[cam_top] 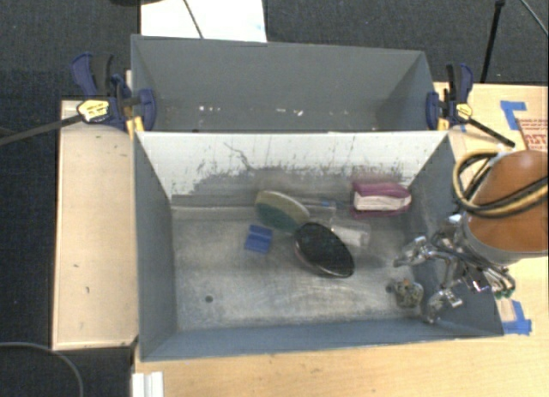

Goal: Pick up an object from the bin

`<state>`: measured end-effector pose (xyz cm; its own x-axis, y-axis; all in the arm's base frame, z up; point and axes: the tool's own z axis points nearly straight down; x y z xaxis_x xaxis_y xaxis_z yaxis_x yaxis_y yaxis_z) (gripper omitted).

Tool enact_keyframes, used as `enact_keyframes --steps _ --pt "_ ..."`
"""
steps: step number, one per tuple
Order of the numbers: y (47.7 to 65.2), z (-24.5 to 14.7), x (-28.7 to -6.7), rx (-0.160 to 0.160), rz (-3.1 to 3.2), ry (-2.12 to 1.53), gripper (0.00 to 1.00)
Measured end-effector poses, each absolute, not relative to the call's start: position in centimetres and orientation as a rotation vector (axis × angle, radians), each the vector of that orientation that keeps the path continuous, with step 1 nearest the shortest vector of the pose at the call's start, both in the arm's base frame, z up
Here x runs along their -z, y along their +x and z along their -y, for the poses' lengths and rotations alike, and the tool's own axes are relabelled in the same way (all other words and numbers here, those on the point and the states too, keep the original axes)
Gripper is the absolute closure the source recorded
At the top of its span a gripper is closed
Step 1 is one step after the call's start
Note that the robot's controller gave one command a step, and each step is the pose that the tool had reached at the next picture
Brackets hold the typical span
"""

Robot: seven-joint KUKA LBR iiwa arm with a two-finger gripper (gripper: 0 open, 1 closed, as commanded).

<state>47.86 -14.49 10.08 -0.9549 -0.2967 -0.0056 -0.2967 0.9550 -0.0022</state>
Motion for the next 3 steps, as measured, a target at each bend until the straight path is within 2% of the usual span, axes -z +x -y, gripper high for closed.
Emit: enact_keyframes --steps 1,2,3 --pt "47.9 13.0 -10.1 0.003 -2.898 -1.191 0.0" --pt "48.6 14.2 -7.6 0.004 -2.982 -0.908 0.0" --pt "48.5 14.5 -7.5 0.008 -3.047 -0.67 0.0"
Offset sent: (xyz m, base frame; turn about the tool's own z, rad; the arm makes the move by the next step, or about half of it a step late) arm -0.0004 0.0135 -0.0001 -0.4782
